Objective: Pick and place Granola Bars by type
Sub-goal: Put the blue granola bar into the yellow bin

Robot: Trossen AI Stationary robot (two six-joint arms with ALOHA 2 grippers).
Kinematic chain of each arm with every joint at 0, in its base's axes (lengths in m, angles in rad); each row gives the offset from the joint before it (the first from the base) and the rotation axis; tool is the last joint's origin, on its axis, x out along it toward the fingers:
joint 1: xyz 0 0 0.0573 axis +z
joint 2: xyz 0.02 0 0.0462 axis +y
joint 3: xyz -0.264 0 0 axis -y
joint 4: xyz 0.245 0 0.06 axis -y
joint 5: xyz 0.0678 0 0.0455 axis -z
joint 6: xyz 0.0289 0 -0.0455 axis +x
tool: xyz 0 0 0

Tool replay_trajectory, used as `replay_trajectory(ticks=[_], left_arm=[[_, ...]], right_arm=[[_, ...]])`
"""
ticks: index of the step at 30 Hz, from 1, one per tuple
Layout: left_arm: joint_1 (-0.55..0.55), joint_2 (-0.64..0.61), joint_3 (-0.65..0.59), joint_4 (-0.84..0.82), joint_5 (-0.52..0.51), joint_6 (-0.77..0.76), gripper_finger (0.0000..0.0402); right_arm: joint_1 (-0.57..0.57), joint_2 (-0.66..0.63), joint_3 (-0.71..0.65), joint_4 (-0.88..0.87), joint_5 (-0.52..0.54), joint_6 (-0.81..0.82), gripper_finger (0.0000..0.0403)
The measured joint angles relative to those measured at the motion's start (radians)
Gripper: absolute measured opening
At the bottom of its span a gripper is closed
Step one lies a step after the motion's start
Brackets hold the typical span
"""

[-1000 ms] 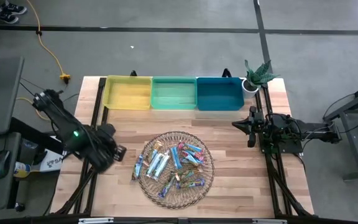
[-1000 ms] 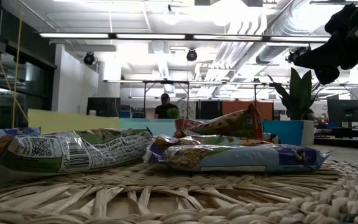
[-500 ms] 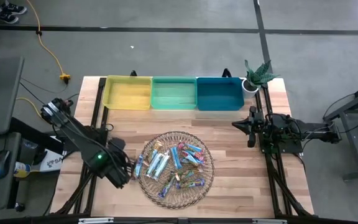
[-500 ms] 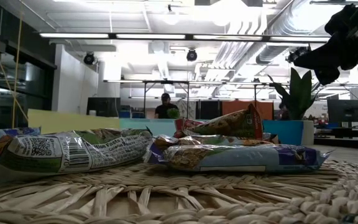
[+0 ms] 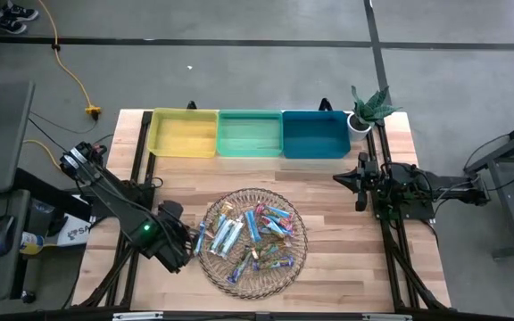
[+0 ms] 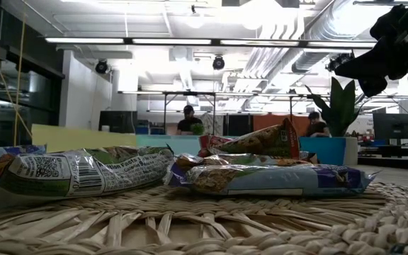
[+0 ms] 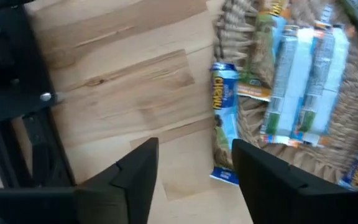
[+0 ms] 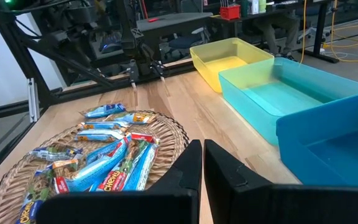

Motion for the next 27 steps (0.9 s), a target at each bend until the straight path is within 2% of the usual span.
replay_trajectory(ticks=[4,9,14,16,22,27], left_arm=[[0.000,-0.001,-0.088,0.150,-0.037,0.038,0.0213],[0.000,-0.001,-0.254,0.348,0.017,0.060,0.0214],[-0.016,-0.011,-0.386,0.455,0.035,0.061,0.0214],[-0.016,-0.038,-0.442,0.560,0.041,0.071,0.0214],[-0.021,-0.151,-0.572,0.828,-0.099,0.079,0.0214],[-0.020,-0.201,-0.620,0.843,-0.135,0.081,0.0214]], right_arm=[[0.000,0.000,0.000,0.000,0.000,0.000,0.0000],[0.000,0.000,0.000,0.000,0.000,0.000,0.0000],[0.000,0.000,0.000,-0.002,0.000,0.000,0.0000],[0.000,0.000,0.000,-0.001,0.000,0.000,0.0000],[0.000,-0.001,0.000,-0.006,0.000,0.000,0.0000],[0.000,0.000,0.000,-0.008,0.000,0.000,0.0000]])
